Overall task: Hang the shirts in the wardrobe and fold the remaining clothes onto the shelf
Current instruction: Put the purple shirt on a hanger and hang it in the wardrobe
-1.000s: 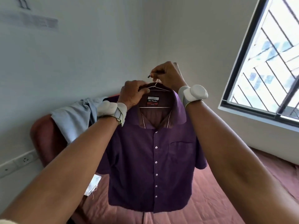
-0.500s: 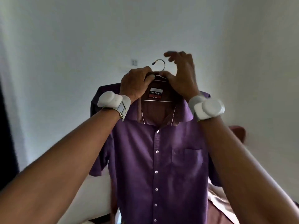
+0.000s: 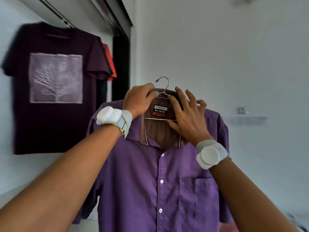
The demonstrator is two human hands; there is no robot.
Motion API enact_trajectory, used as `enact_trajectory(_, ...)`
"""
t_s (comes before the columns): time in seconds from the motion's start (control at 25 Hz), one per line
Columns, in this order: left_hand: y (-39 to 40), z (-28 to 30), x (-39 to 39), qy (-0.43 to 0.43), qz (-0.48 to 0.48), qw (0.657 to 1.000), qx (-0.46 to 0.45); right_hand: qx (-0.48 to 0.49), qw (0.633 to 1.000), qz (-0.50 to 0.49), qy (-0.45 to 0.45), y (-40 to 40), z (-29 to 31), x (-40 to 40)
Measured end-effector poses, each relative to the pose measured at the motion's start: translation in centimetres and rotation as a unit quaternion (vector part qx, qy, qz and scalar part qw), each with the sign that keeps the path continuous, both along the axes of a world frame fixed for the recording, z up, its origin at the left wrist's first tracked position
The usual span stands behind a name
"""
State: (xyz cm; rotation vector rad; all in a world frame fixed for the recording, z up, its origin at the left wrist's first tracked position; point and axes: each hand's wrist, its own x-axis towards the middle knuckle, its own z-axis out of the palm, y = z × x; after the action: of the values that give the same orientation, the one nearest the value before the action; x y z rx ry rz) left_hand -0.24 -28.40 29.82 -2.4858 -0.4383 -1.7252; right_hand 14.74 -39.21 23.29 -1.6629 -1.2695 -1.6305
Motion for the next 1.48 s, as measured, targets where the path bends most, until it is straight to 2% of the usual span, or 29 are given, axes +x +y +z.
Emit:
enact_trajectory(0.16,6.9,3.3,-6.7,-0.029,0.09,0.996,0.001,-0.044,0.994,0.093,-0.021,9.1,4.6,-4.8)
enact_trajectory(0.24,9.6,4.8,-9.5,-0.031,0.167,0.985,0.035,-0.062,0.989,0.132,-0.017,13.0,6.9,-7.2)
enact_trajectory(0.36,12.1,6.7,-12.8,0.016,0.321,0.943,0.09,-0.089,0.981,0.175,-0.014,18.1,9.8,-10.4)
enact_trajectory(0.56,14.1,10.0,-17.7,0.075,0.473,0.872,0.102,-0.062,0.972,0.227,-0.001,24.3,15.7,-14.1)
enact_trajectory(0.68,15.2,12.9,-21.0,0.076,0.534,0.838,0.087,-0.048,0.963,0.264,-0.006,27.5,19.5,-16.4)
enact_trajectory(0.88,18.3,15.9,-25.1,0.083,0.585,0.805,0.051,-0.04,0.959,0.281,0.001,32.1,24.1,-19.7)
enact_trajectory(1.08,24.6,19.5,-28.2,0.081,0.589,0.802,0.062,-0.028,0.963,0.267,0.006,37.6,29.0,-22.1)
enact_trajectory(1.2,30.7,24.5,-30.3,0.073,0.562,0.821,0.065,-0.021,0.967,0.255,0.011,43.0,34.7,-24.7)
enact_trajectory(1.48,38.8,34.3,-32.6,0.067,0.506,0.856,0.077,0.001,0.972,0.229,0.047,51.1,44.8,-27.5)
